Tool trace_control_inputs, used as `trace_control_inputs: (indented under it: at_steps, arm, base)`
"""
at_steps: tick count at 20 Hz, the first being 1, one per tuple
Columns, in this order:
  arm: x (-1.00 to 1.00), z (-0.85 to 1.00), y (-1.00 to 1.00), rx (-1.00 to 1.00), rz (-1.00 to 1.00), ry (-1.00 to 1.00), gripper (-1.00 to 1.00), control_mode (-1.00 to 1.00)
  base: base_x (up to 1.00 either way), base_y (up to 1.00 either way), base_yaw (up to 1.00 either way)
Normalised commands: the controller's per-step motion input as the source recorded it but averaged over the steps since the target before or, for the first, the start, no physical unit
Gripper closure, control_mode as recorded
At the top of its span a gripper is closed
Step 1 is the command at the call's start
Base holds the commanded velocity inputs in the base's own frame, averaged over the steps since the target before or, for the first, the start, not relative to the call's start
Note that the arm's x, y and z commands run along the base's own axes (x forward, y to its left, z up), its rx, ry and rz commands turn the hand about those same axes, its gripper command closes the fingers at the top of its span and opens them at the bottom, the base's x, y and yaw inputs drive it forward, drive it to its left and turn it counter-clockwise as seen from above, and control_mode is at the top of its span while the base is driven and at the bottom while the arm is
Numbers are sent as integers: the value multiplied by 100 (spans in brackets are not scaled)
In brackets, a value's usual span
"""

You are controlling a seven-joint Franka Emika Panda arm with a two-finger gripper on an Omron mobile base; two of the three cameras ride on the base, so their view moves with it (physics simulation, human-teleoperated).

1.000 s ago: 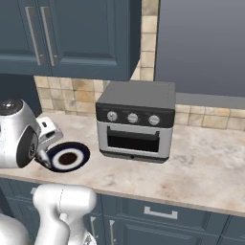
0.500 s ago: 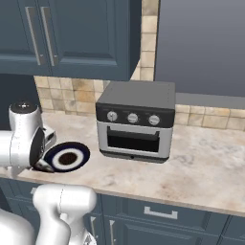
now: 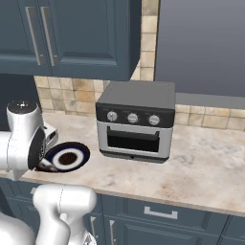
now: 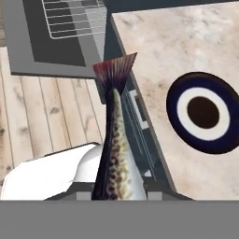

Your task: Place the fish on the top rack of the oven, and slide the tray back inside. Close the oven door.

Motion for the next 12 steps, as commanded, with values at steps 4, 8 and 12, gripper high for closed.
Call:
trace_control_inputs:
  at_steps: [4, 8, 12]
  arm:
    - [-9, 0, -1, 0, -7, -15, 100, -100]
    - [-18, 0, 0, 0, -1, -12, 100, -100]
    - [-38, 0, 0, 0, 0, -9, 100, -100]
  base:
    - [0, 0, 0]
    - [0, 0, 0]
    - [0, 0, 0]
